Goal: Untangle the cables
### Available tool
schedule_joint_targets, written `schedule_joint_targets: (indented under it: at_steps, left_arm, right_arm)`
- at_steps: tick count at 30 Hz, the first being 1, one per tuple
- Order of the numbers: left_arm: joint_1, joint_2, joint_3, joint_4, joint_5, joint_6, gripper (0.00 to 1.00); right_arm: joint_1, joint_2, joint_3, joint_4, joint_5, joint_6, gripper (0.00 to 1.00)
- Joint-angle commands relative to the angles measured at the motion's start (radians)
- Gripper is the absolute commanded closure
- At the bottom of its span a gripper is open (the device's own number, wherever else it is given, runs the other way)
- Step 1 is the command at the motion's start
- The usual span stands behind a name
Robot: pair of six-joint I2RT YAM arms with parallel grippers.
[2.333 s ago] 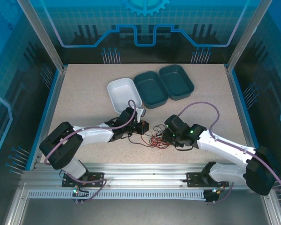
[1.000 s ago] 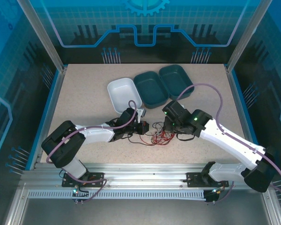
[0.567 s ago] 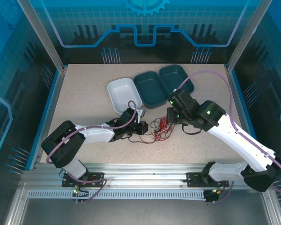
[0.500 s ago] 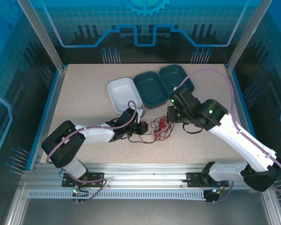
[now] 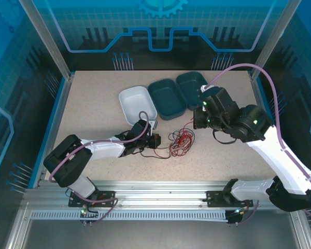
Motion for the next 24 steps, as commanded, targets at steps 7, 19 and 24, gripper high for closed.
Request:
schedule_joint_targets:
  at_steps: [7,19,24]
  left_arm:
    - [0.007,-0.024,-0.017,-0.024,-0.014,0.022,1.0]
    - [0.008,-0.031,-0.026,-0.03,-0.025,0.022,1.0]
    - [0.008,-0.03,-0.031,-0.031,-0.029,0.018,1.0]
  right_arm:
    - [-0.007,0.011,0.191,-0.027,0.055,-0.109,0.99]
    - [-0.011,0.025,0.356,-0.024,0.067,-0.18,0.98]
    - [-0.013,0.034,0.439,-0.018,0.067,-0.211,0.98]
